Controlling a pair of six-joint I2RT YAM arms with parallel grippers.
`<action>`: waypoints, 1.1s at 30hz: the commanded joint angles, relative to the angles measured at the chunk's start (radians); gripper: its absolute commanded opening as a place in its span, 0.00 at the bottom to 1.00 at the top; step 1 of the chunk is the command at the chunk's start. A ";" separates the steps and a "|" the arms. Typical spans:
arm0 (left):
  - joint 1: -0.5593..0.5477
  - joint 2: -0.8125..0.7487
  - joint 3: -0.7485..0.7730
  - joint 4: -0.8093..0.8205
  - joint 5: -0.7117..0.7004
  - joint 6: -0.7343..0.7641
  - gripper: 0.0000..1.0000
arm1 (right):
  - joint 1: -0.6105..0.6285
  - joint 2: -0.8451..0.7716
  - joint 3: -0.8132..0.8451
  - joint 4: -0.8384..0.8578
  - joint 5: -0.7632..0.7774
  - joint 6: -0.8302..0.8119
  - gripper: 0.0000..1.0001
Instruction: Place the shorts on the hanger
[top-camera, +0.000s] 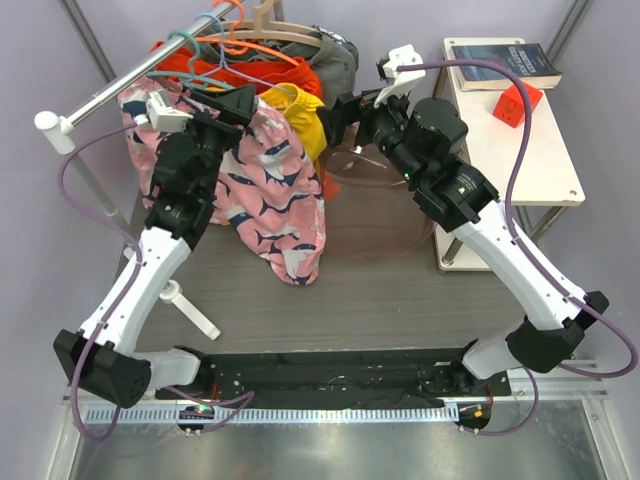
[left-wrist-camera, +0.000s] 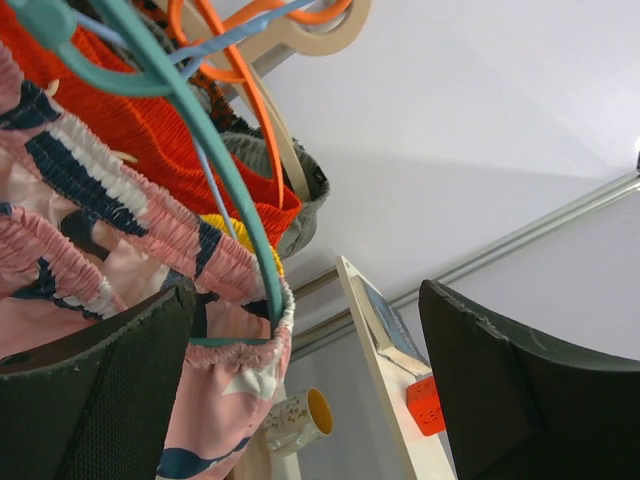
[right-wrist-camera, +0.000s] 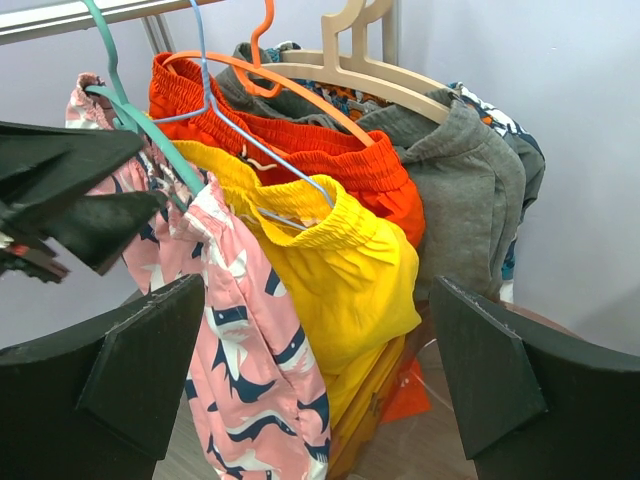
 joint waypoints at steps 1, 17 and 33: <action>0.006 -0.089 -0.018 0.071 -0.018 0.101 0.92 | -0.002 -0.039 -0.004 0.025 -0.019 0.011 1.00; -0.100 -0.198 -0.004 -0.309 0.415 0.467 1.00 | -0.002 -0.121 -0.169 0.029 -0.024 -0.030 1.00; -0.273 0.124 0.257 -1.174 0.556 0.977 1.00 | -0.075 -0.394 -0.690 -0.044 -0.091 -0.088 1.00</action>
